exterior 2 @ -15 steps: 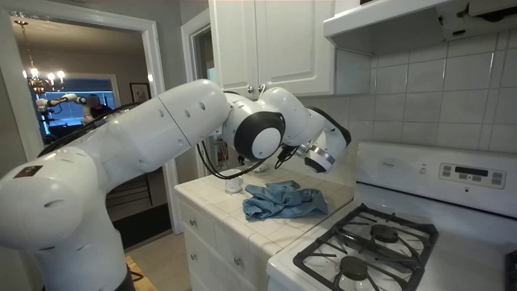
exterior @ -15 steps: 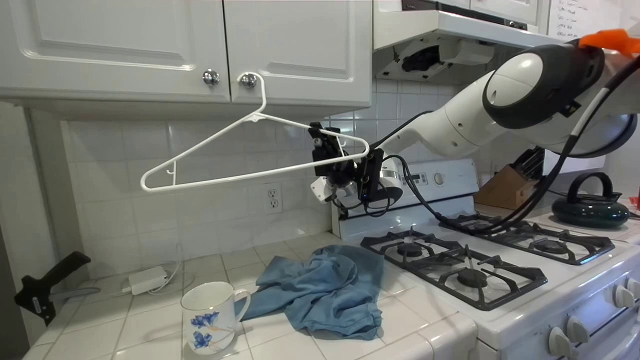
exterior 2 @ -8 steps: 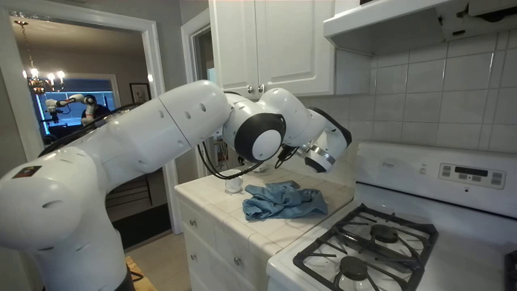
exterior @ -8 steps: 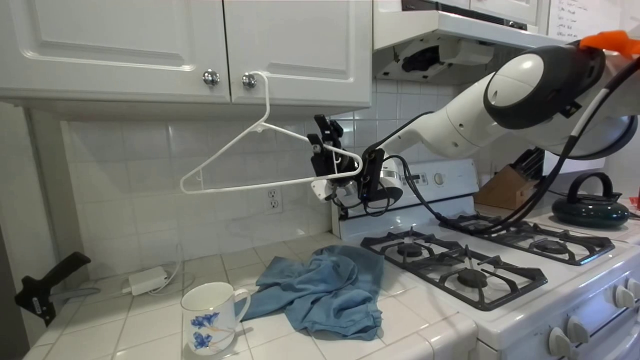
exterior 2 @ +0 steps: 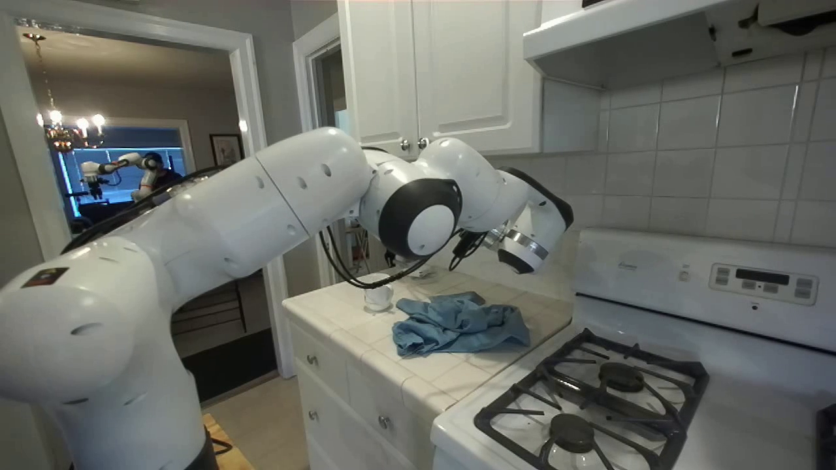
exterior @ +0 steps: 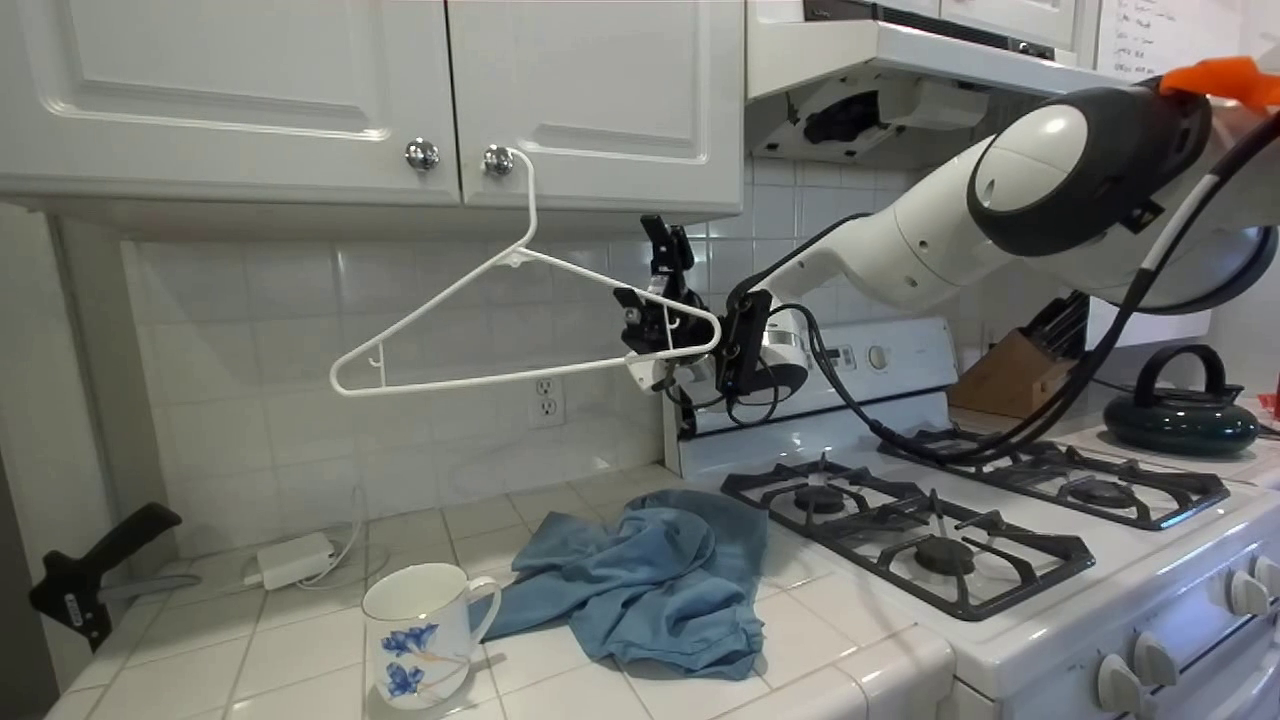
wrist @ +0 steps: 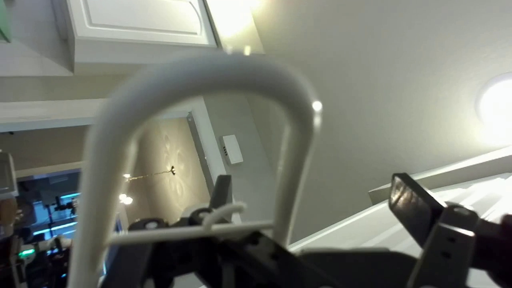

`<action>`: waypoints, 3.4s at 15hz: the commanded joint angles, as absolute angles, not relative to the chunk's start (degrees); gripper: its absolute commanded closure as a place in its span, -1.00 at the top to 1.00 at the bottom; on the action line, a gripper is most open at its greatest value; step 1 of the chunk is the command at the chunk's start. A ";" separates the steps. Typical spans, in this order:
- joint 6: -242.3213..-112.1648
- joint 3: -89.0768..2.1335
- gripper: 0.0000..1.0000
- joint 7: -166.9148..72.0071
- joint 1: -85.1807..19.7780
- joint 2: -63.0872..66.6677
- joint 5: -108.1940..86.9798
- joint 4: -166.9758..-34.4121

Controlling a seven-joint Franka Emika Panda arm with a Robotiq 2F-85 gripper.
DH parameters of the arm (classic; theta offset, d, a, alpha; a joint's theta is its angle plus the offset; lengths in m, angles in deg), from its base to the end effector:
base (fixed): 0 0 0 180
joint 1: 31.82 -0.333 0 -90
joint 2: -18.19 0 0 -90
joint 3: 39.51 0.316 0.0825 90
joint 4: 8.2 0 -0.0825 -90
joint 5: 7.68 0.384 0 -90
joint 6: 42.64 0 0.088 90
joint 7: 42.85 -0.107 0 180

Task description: Put the clothing hanger on the job of the cupboard

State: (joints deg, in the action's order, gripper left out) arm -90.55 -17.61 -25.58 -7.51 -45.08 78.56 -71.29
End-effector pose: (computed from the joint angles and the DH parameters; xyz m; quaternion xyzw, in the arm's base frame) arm 0.6873 -0.0119 0.3076 -0.4454 -0.1331 0.2148 0.8589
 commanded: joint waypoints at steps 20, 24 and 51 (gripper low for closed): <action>-116.67 -37.29 1.00 22.91 -16.27 -35.16 70.46 -68.87; -127.00 -37.48 1.00 30.73 -16.39 -32.08 72.23 -73.98; -176.18 -46.09 1.00 73.73 -22.85 4.18 110.59 -128.06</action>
State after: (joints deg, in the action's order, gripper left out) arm -172.35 -43.81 68.08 -21.04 -3.09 103.65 -118.83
